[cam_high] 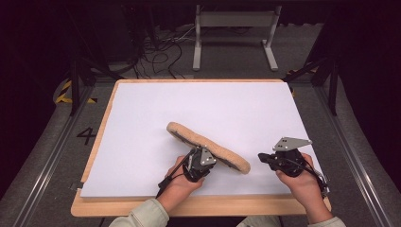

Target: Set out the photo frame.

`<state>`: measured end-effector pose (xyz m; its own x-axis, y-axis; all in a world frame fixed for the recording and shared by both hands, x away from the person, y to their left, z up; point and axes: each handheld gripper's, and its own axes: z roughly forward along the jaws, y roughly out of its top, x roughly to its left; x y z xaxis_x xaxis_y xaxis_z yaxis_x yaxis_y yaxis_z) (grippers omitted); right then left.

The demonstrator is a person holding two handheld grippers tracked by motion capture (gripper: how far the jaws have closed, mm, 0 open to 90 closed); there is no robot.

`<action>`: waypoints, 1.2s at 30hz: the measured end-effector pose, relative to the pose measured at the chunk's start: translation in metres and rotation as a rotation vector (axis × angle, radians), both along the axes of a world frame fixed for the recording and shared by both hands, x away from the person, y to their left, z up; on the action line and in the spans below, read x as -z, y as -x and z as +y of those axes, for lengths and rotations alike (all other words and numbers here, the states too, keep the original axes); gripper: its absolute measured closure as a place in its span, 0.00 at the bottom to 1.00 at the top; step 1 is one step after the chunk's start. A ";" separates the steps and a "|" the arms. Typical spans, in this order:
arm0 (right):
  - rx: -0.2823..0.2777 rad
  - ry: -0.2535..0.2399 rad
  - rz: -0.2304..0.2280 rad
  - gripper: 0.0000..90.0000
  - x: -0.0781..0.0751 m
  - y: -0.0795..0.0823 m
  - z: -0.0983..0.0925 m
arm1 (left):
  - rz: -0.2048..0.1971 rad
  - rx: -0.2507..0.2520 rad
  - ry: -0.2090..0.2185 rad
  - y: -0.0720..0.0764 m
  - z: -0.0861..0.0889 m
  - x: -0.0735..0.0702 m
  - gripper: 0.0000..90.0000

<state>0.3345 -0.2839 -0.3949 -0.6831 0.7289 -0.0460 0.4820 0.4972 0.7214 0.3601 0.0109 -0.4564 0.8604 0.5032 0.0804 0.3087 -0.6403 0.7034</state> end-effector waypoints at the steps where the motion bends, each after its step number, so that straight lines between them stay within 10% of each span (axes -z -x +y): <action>1: 0.000 0.000 0.000 1.00 0.000 0.000 0.000 | 0.000 0.000 0.000 0.000 0.000 0.000 1.00; 36: -0.227 0.073 0.052 1.00 0.018 0.018 0.072 | 0.111 -0.083 0.135 -0.003 0.086 -0.017 0.93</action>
